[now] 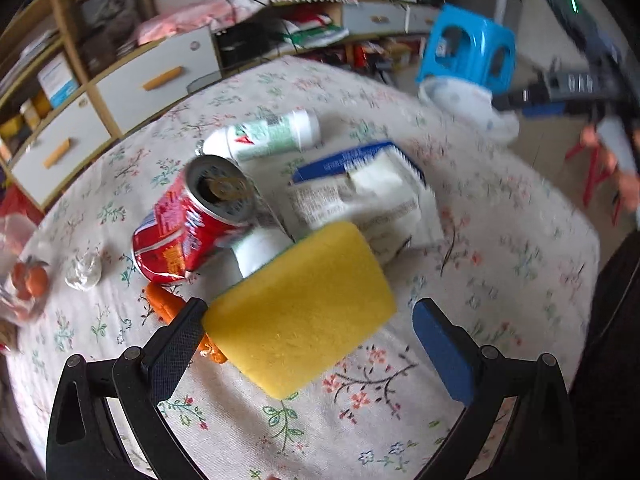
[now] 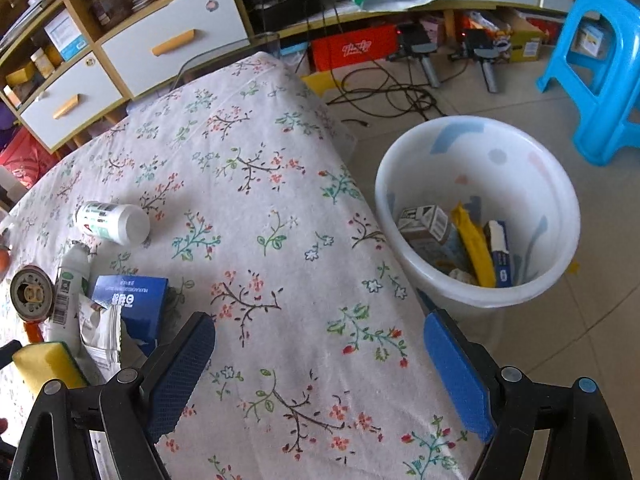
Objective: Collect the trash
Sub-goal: 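Move both tools back over the table, then grasp the yellow sponge with the left tool, then grasp the white wrapper beside the blue box with the right tool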
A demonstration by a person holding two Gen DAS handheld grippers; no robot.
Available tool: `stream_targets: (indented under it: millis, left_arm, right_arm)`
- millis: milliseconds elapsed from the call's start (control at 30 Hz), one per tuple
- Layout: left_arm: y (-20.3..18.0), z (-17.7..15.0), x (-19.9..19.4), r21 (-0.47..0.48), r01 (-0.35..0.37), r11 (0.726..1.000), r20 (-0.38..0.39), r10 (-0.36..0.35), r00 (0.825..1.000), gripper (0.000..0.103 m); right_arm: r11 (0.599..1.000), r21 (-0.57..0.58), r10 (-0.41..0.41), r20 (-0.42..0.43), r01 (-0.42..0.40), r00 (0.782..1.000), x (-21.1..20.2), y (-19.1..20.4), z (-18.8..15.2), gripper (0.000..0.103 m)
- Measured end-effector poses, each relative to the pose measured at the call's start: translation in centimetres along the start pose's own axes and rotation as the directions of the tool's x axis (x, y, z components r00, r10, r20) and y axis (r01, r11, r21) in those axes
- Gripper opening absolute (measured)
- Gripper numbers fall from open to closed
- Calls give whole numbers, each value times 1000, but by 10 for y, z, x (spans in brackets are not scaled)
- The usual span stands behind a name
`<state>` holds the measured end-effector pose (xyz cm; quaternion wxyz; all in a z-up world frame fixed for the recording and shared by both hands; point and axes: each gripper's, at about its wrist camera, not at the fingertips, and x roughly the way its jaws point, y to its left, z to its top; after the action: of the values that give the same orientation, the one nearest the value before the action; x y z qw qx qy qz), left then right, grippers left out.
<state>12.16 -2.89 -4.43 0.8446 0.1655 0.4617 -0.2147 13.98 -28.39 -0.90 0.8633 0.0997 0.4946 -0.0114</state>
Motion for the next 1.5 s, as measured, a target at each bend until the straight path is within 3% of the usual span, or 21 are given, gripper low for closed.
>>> stream_targets:
  millis: [100, 267, 433, 533, 767, 933, 1067, 1133, 1200, 1233, 1300, 1400, 1500]
  left_arm:
    - [-4, -4, 3, 38, -45, 998, -14, 46, 999, 99]
    - [2, -8, -4, 9, -58, 998, 4, 58, 998, 81]
    - [16, -12, -21, -82, -48, 995, 32, 50, 998, 41]
    - [34, -18, -28, -201, 7, 980, 28, -2, 1000, 33]
    - [65, -39, -39, -397, 131, 909, 72, -111, 991, 33]
    - [77, -47, -46, -446, 132, 885, 80, -107, 991, 33]
    - [82, -53, -47, -466, 151, 872, 82, -127, 988, 41]
    - [83, -55, -46, -470, 153, 869, 80, -131, 988, 50]
    - [85, -56, -44, -478, 163, 863, 81, -141, 987, 56]
    - [85, -57, -44, -484, 170, 859, 83, -149, 985, 59]
    - [84, -56, -40, -496, 190, 847, 85, -170, 982, 61]
    - [83, -51, -30, -504, 215, 837, 85, -200, 976, 61]
    - [79, -46, -19, -508, 234, 829, 84, -223, 971, 61]
  right_arm:
    - [1000, -3, -2, -2, 2, 1000, -1, 0, -1, 89]
    - [1000, -19, -4, -7, 3, 1000, -1, 5, -4, 89]
    - [999, -42, 6, -16, -6, 1000, 2, 18, -6, 89]
    - [998, -62, 18, -22, -19, 1000, 6, 32, -8, 89]
    - [991, -101, 78, -55, -83, 995, 20, 71, -13, 89]
    - [977, -140, 156, -68, -164, 985, 27, 103, -19, 86]
    - [963, -179, 180, -117, -199, 977, 42, 126, -27, 68]
    - [959, -188, 186, -144, -212, 972, 51, 134, -30, 60]
    - [955, -197, 188, -172, -221, 967, 60, 140, -34, 43]
    - [954, -202, 188, -181, -224, 965, 63, 143, -36, 40]
    - [951, -209, 191, -177, -227, 965, 64, 147, -38, 26]
    - [945, -223, 211, -151, -241, 966, 54, 149, -37, 14]
    - [942, -234, 219, -115, -241, 969, 40, 145, -36, 9]
